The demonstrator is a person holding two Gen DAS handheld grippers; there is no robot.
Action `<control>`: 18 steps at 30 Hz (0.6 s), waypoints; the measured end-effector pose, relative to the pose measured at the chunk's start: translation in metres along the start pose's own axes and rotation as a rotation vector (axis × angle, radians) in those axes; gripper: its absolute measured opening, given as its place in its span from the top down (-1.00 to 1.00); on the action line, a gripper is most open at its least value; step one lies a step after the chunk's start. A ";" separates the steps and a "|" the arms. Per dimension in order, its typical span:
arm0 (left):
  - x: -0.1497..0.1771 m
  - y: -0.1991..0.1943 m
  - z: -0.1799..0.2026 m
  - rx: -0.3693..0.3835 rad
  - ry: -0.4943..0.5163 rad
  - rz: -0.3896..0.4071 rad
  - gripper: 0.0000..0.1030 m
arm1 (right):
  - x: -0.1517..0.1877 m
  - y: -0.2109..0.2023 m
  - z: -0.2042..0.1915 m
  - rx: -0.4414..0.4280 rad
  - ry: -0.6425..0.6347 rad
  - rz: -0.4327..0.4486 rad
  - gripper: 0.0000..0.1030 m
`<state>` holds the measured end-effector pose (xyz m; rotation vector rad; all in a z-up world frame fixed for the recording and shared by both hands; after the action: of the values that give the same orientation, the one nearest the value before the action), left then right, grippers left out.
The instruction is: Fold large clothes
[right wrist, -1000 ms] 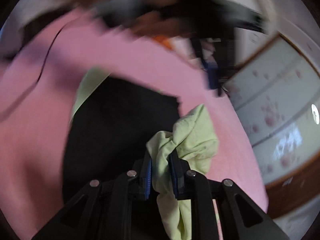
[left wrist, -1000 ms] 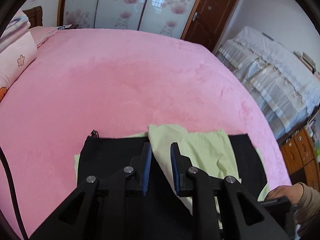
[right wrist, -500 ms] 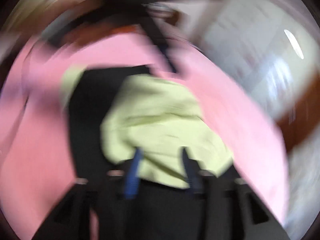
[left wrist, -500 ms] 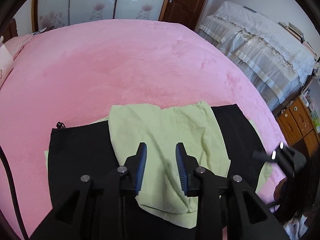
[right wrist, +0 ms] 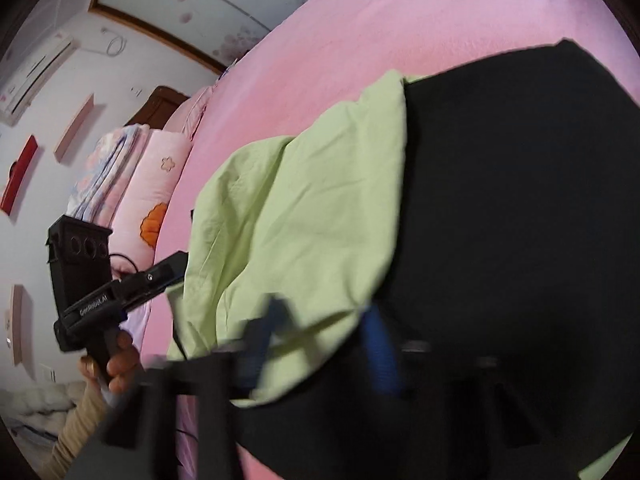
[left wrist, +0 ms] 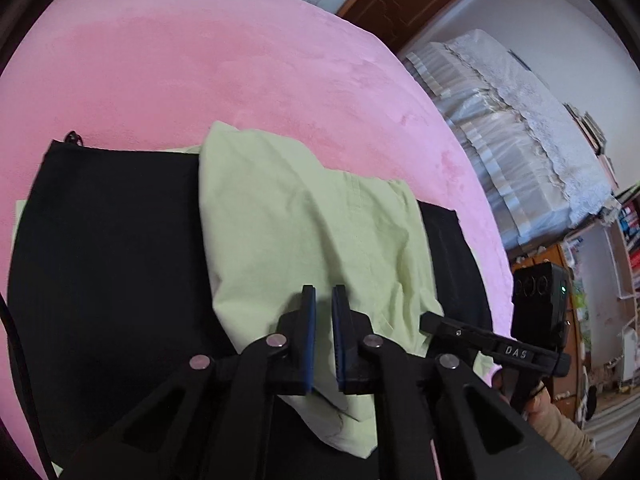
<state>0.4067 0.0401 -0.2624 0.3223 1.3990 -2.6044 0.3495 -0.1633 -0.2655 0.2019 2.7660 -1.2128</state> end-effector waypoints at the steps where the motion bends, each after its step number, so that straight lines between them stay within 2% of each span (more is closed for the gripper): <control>1: 0.000 -0.002 -0.001 -0.043 -0.005 0.018 0.98 | -0.001 -0.003 -0.001 0.013 -0.004 0.015 0.89; 5: 0.012 -0.007 -0.014 -0.235 -0.038 0.059 1.00 | 0.007 -0.044 -0.008 0.162 -0.077 0.152 0.94; 6: 0.020 -0.001 -0.022 -0.287 -0.052 0.040 1.00 | 0.009 -0.046 -0.003 0.191 -0.067 0.158 0.94; 8: 0.039 0.017 -0.038 -0.332 -0.085 -0.018 1.00 | 0.016 -0.044 0.019 0.224 -0.020 0.127 0.94; 9: 0.051 0.027 -0.044 -0.320 -0.094 -0.040 1.00 | 0.021 -0.039 0.029 0.231 -0.001 0.105 0.94; 11: 0.057 0.026 -0.043 -0.285 -0.095 -0.008 1.00 | 0.027 -0.033 0.033 0.219 0.012 0.099 0.94; 13: 0.056 0.021 -0.037 -0.135 -0.129 0.015 1.00 | 0.028 -0.032 0.030 0.198 0.018 0.106 0.94; 15: 0.049 0.012 -0.031 -0.029 -0.162 0.042 0.82 | 0.026 -0.028 0.027 0.199 0.012 0.102 0.93; 17: 0.042 0.005 -0.025 0.026 -0.175 0.072 0.39 | 0.026 -0.028 0.031 0.203 0.005 0.099 0.93; 18: 0.040 0.004 -0.023 0.063 -0.183 0.077 0.25 | 0.023 -0.025 0.027 0.199 0.004 0.098 0.93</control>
<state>0.3722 0.0549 -0.2886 0.1386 1.2221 -2.5459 0.3246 -0.1980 -0.2694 0.3541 2.6017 -1.4621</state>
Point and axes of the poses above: each gripper's, at about its wrist camera, not at the fingertips, and y roughly the way its jaws point, z to its right, x to its underside, the point moved 6 cm from there along y, roughly the way its jaws point, and after that the axes turned 11 degrees about -z, right-handed, at the moved point
